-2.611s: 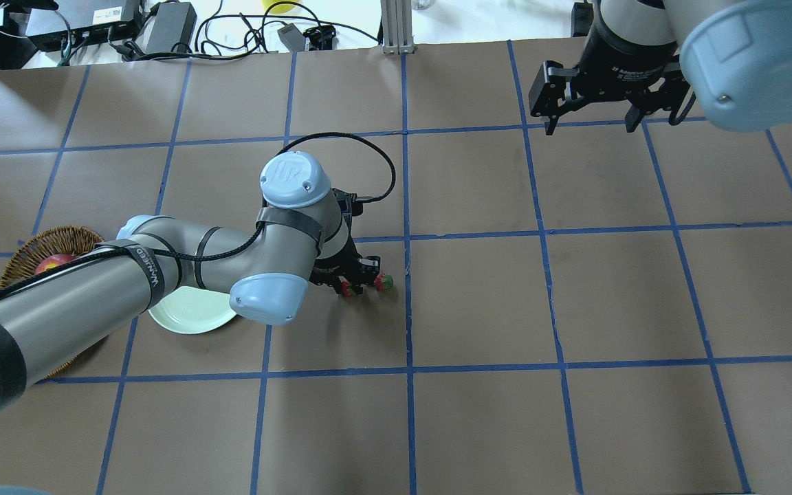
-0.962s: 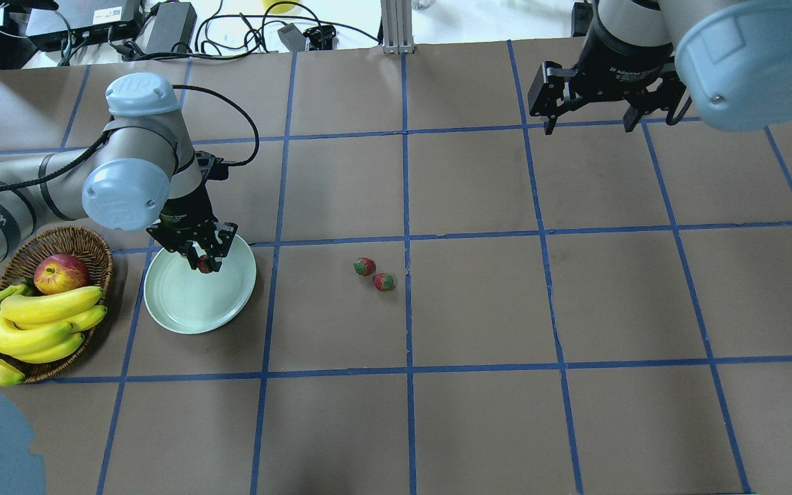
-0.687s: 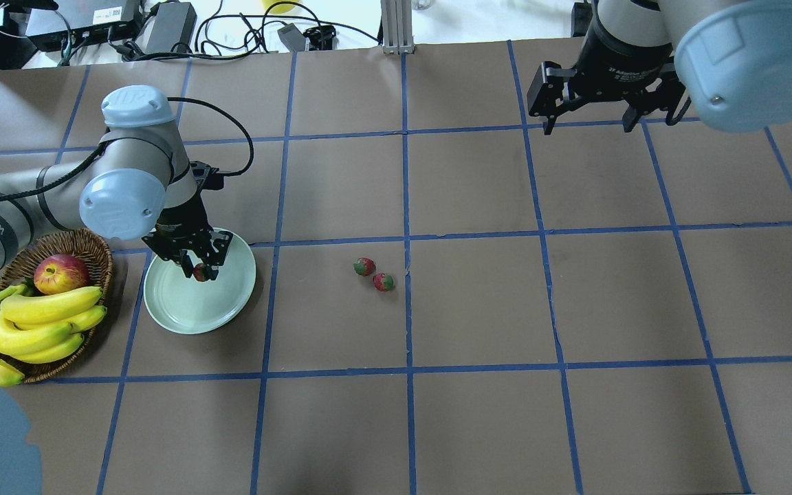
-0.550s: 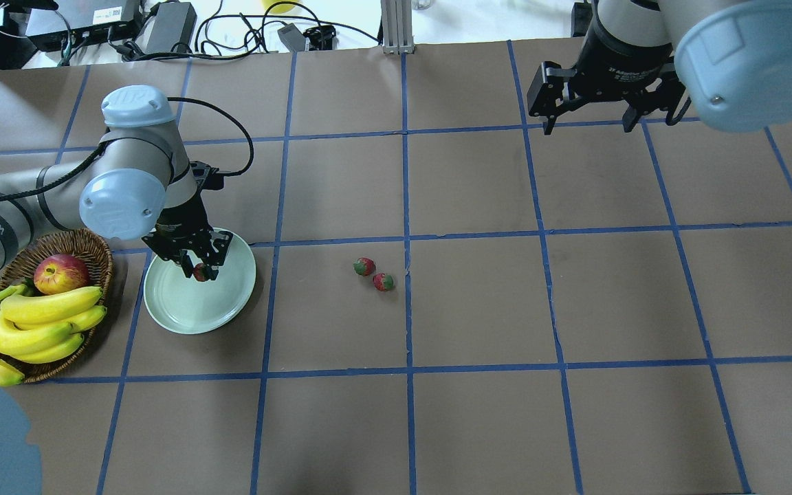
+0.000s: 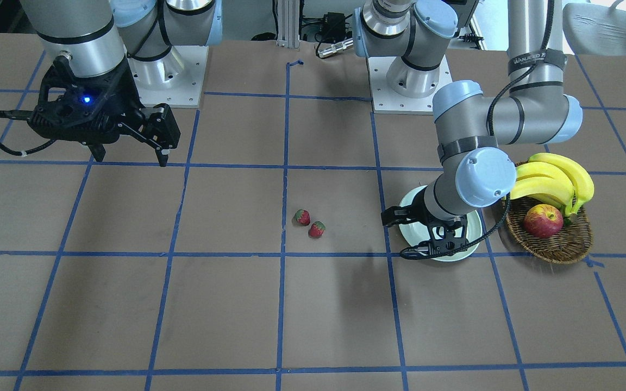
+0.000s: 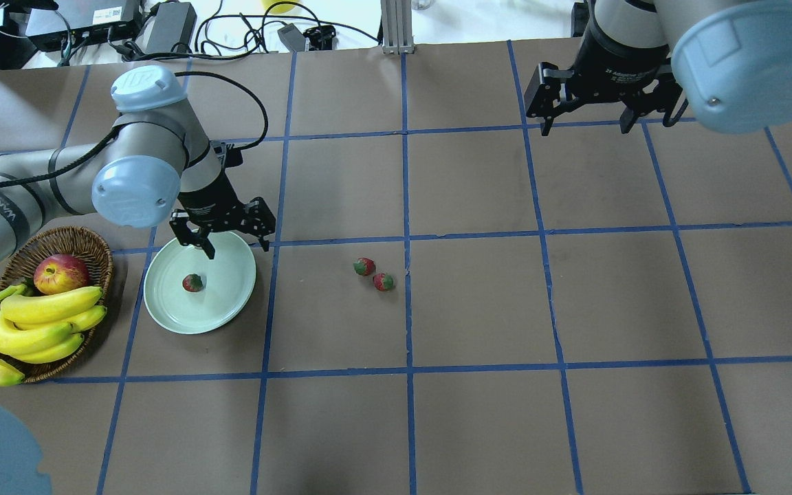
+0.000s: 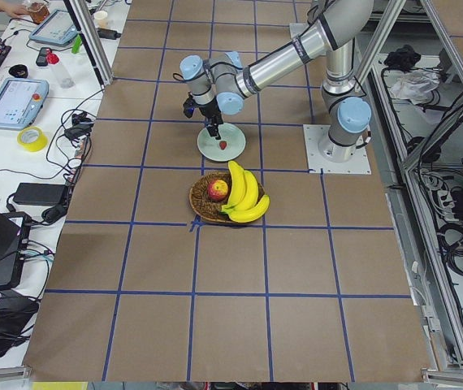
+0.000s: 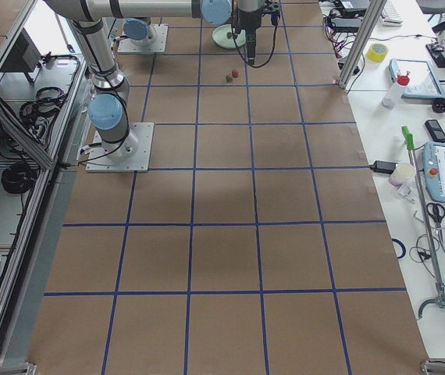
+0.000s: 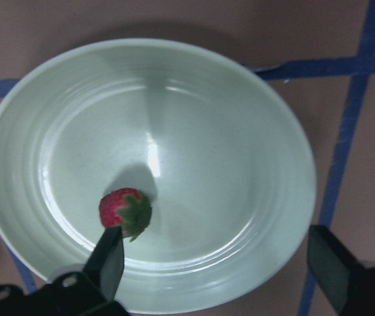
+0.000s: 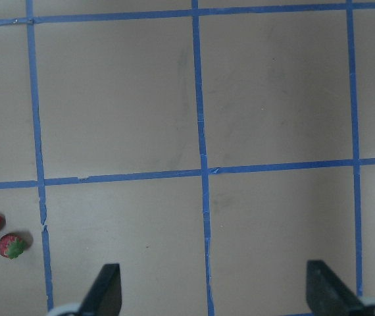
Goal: Collect all strawberries into plate
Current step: 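Move the left gripper back to the strawberries and grasp one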
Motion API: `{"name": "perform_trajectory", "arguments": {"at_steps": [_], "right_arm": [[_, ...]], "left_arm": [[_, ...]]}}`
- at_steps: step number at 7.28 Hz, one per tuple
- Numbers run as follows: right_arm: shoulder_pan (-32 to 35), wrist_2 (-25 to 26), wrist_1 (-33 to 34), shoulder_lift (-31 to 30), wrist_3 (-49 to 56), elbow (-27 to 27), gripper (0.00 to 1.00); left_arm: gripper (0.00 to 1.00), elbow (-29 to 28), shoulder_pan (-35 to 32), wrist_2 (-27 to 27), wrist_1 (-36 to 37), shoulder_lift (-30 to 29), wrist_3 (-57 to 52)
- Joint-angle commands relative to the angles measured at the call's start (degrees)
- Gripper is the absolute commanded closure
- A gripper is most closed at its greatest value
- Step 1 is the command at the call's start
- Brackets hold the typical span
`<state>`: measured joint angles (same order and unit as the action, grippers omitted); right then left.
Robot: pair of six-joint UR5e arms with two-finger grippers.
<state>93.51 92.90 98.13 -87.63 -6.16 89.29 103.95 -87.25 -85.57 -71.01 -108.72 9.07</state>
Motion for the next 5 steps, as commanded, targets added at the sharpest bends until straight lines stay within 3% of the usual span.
{"name": "perform_trajectory", "arguments": {"at_steps": [1, 5], "right_arm": [[0.2, 0.0, 0.0, -0.1, -0.1, 0.0, 0.00], [0.2, 0.0, 0.0, 0.0, -0.2, 0.0, 0.00]], "left_arm": [[0.00, -0.8, -3.9, 12.2, 5.0, -1.4, 22.8], [0.00, -0.7, -9.6, 13.2, 16.7, -8.2, 34.2]]}}
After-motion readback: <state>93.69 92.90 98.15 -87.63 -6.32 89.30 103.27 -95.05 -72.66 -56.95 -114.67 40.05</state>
